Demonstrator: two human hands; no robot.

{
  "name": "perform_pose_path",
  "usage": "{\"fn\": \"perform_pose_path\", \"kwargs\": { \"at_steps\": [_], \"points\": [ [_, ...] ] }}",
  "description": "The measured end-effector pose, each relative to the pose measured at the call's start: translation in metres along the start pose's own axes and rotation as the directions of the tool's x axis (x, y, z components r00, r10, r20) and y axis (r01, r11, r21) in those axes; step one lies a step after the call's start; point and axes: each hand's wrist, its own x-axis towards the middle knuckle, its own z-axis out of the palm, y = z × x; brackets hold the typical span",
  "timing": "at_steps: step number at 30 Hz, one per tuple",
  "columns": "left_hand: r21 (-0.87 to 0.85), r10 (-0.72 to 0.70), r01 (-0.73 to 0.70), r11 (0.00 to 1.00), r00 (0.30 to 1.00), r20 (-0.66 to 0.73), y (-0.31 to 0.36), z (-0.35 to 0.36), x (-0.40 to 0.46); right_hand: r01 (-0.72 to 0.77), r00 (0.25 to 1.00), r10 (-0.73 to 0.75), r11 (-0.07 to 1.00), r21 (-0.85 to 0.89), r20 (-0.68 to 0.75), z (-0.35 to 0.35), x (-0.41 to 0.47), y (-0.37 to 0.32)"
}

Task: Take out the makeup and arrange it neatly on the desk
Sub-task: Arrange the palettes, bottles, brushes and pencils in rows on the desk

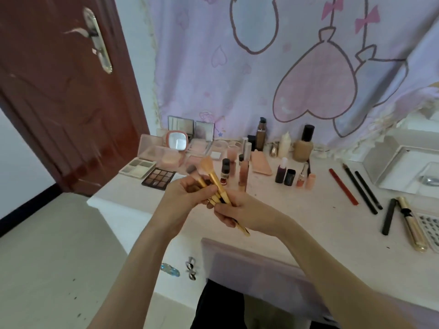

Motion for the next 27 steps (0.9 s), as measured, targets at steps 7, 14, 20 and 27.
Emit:
{"fn": "perform_pose_path", "kwargs": {
  "at_steps": [7,14,20,27],
  "points": [
    [-0.28,-0.21,0.137,0.95,0.946,-0.248,-0.019,-0.069,-0.001,-0.065,0.998,0.054,0.857,-0.512,-0.035,0.047,0.068,-0.006],
    [0.055,-0.078,0.163,0.985,0.711,-0.699,-0.048,-0.108,-0.004,-0.111,0.965,-0.111,0.648,-0.754,-0.237,0.088,0.107,0.018],
    [0.907,0.521,-0.093,0.41,0.84,-0.149,-0.073,-0.102,-0.015,-0.096,0.911,-0.268,0.6,-0.794,-0.312,0.103,0.113,0.03],
    [0.928,0.567,-0.112,0.356,0.815,-0.119,-0.085,-0.111,-0.014,0.041,0.912,-0.324,0.685,-0.727,-0.253,0.096,0.102,0.031]
  ]
}}
